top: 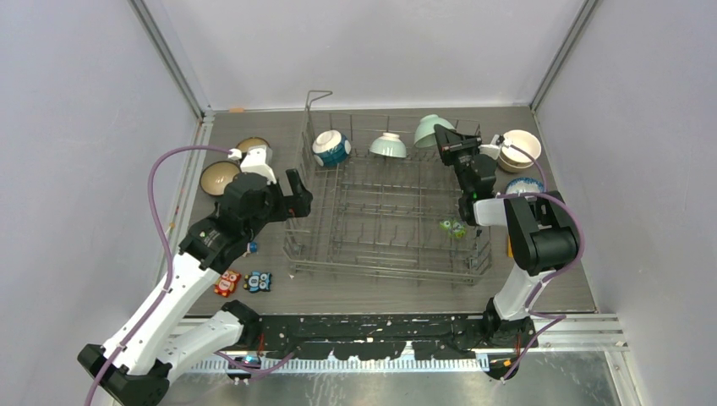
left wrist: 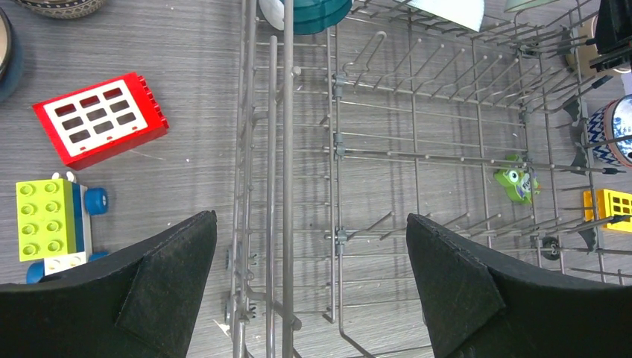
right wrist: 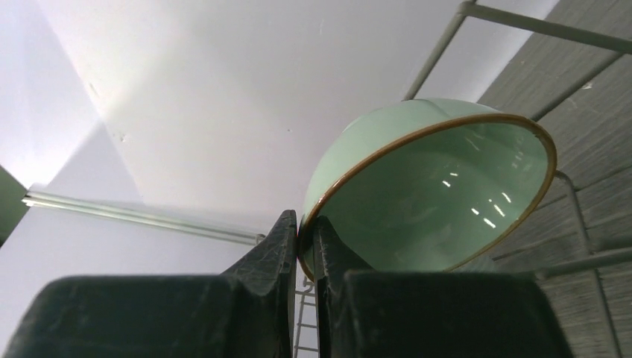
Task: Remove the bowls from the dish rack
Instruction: Pick up the bowl from the dish rack.
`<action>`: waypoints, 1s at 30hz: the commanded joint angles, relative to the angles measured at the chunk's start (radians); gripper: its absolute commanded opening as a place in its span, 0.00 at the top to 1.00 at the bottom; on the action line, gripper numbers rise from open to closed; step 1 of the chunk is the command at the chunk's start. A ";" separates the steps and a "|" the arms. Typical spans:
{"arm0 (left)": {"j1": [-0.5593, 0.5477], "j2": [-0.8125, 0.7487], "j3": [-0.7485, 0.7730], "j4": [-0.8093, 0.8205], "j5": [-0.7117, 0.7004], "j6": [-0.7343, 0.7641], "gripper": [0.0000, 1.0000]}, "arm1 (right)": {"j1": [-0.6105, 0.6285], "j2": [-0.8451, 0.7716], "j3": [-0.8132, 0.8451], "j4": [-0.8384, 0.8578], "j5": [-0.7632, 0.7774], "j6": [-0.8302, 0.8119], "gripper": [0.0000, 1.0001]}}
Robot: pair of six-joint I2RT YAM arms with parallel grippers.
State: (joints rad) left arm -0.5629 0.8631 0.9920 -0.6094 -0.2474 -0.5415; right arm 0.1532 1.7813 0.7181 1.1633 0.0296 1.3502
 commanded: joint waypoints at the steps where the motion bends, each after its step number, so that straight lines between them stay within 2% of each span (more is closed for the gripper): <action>1: -0.002 -0.021 0.007 -0.005 -0.018 0.004 0.00 | -0.046 0.123 -0.064 0.256 -0.052 0.006 0.99; 17: -0.002 -0.049 0.005 -0.021 -0.029 0.004 0.01 | -0.057 0.079 -0.019 0.226 -0.133 -0.016 0.99; 30: -0.002 -0.073 0.003 -0.028 -0.033 0.001 0.01 | -0.077 -0.090 -0.017 0.127 -0.203 -0.051 0.99</action>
State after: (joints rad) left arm -0.5625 0.8139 0.9920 -0.6418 -0.2623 -0.5415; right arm 0.1112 1.7565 0.7242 1.1984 -0.1501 1.3266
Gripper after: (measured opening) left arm 0.991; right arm 0.140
